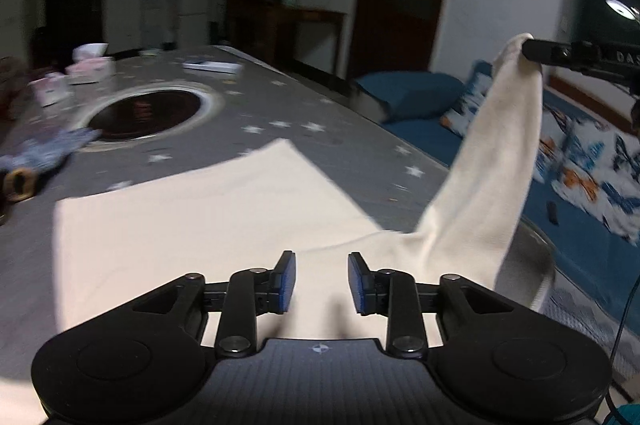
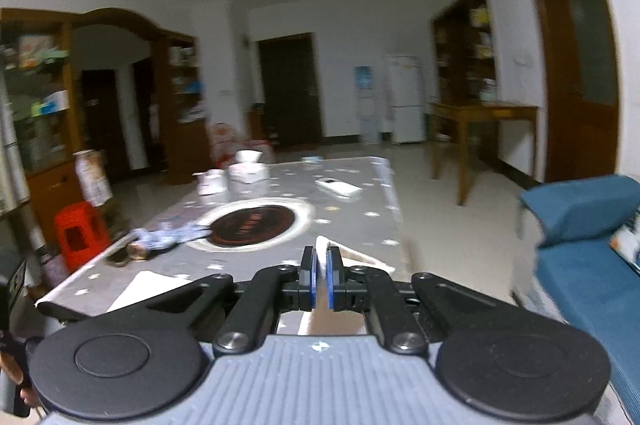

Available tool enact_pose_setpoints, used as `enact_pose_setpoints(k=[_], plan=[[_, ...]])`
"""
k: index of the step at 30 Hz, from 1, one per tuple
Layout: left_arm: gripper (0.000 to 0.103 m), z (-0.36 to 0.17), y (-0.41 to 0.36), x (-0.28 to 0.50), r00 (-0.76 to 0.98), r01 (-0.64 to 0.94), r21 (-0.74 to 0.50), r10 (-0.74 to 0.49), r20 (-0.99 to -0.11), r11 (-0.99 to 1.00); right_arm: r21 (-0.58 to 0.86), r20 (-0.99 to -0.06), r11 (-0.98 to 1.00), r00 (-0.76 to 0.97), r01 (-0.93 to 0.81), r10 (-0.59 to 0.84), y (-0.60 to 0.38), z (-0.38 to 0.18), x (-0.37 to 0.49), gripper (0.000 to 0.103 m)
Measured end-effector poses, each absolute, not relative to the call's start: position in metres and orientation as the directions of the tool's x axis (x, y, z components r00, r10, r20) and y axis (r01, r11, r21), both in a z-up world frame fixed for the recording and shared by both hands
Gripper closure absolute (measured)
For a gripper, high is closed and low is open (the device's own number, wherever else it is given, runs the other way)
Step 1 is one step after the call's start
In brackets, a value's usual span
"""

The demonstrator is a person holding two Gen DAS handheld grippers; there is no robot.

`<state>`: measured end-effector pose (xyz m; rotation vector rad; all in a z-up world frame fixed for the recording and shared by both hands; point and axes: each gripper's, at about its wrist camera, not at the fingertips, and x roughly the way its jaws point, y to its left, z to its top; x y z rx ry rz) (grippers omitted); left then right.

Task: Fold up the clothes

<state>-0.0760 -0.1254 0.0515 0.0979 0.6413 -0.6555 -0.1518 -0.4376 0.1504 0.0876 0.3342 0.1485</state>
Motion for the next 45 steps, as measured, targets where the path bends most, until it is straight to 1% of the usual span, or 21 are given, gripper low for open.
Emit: enact_pose_setpoints(k=[7, 11, 19, 21, 22, 25, 28, 30, 32, 39, 41, 43, 45], plan=[[0.065, 0.05, -0.07, -0.103, 0.674, 0.495, -0.108, -0.46, -0.578, 0.862, 0.081, -0.347, 0.927, 0.861, -0.367, 0.371, -0.365, 0.157, -0.13, 0.099], [0.065, 0.045, -0.045, -0.117, 0.696, 0.442, -0.113, -0.42, -0.583, 0.89, 0.081, -0.385, 0.87, 0.791, -0.485, 0.477, -0.319, 0.152, -0.12, 0.099], [0.063, 0.038, -0.02, -0.13, 0.71, 0.379, -0.136, -0.382, -0.591, 0.915, 0.106, -0.488, 0.76, 0.633, -0.641, 0.601, -0.245, 0.124, -0.111, 0.098], [0.063, 0.037, -0.018, -0.131, 0.71, 0.372, -0.139, -0.378, -0.594, 0.918, 0.123, -0.512, 0.734, 0.591, -0.668, 0.624, -0.232, 0.116, -0.111, 0.094], [0.063, 0.036, -0.017, -0.131, 0.71, 0.37, -0.14, -0.377, -0.594, 0.918, 0.124, -0.516, 0.727, 0.582, -0.675, 0.628, -0.229, 0.114, -0.112, 0.093], [0.063, 0.036, -0.013, -0.132, 0.711, 0.369, -0.141, -0.377, -0.593, 0.919, 0.113, -0.52, 0.719, 0.576, -0.686, 0.631, -0.228, 0.115, -0.115, 0.093], [0.063, 0.037, -0.012, -0.134, 0.714, 0.368, -0.139, -0.375, -0.591, 0.919, 0.093, -0.519, 0.741, 0.602, -0.665, 0.606, -0.243, 0.121, -0.113, 0.09], [0.063, 0.038, -0.013, -0.134, 0.713, 0.374, -0.138, -0.38, -0.589, 0.917, 0.074, -0.527, 0.767, 0.628, -0.638, 0.573, -0.258, 0.124, -0.113, 0.086], [0.063, 0.038, -0.017, -0.133, 0.71, 0.383, -0.136, -0.385, -0.589, 0.914, 0.055, -0.541, 0.794, 0.65, -0.606, 0.534, -0.274, 0.124, -0.112, 0.085], [0.066, 0.033, -0.032, -0.127, 0.686, 0.411, -0.13, -0.4, -0.608, 0.902, -0.015, -0.621, 0.875, 0.69, -0.484, 0.371, -0.326, 0.1, -0.109, 0.084], [0.071, 0.032, -0.037, -0.126, 0.685, 0.418, -0.115, -0.396, -0.611, 0.901, -0.007, -0.646, 0.887, 0.679, -0.461, 0.348, -0.338, 0.088, -0.107, 0.084], [0.087, 0.032, -0.041, -0.127, 0.689, 0.423, -0.089, -0.384, -0.615, 0.902, 0.001, -0.67, 0.899, 0.667, -0.438, 0.325, -0.349, 0.076, -0.105, 0.084], [0.095, 0.032, -0.043, -0.128, 0.691, 0.424, -0.072, -0.374, -0.618, 0.903, 0.011, -0.685, 0.898, 0.651, -0.439, 0.327, -0.352, 0.067, -0.104, 0.084]])
